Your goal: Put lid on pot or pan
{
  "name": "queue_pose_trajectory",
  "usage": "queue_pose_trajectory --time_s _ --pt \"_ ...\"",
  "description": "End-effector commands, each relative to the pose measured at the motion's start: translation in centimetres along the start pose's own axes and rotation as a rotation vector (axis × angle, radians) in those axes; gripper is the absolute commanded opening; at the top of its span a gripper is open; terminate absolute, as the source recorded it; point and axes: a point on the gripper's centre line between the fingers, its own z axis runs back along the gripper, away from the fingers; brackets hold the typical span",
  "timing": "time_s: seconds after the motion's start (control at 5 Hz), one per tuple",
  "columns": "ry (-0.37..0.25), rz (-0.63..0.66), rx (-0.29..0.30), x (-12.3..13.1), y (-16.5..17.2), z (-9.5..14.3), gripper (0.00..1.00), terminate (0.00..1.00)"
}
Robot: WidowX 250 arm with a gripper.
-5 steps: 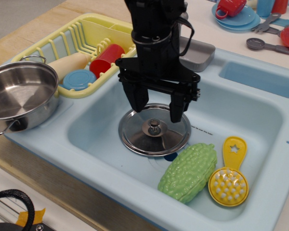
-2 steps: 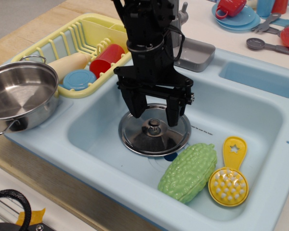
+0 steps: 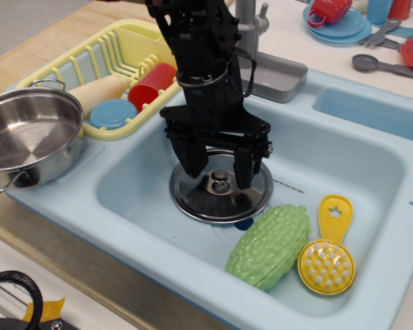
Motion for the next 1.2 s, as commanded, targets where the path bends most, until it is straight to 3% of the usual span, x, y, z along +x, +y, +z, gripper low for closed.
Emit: queue_pose_trajectory --time_s 0.0,0.2,0.6,1.0 --pt "-0.017 0.028 -0.012 0.0 0.5 -0.4 1.0 0.0" --pt "0.002 0.047 -0.023 -0.4 0.6 -0.8 0.0 0.0" --pt "-0.032 0.027 0.017 -0.7 -0.7 1.1 0.0 0.0" --pt "-0.063 0.02 0.1 0.2 -2.4 5.7 0.0 0.0"
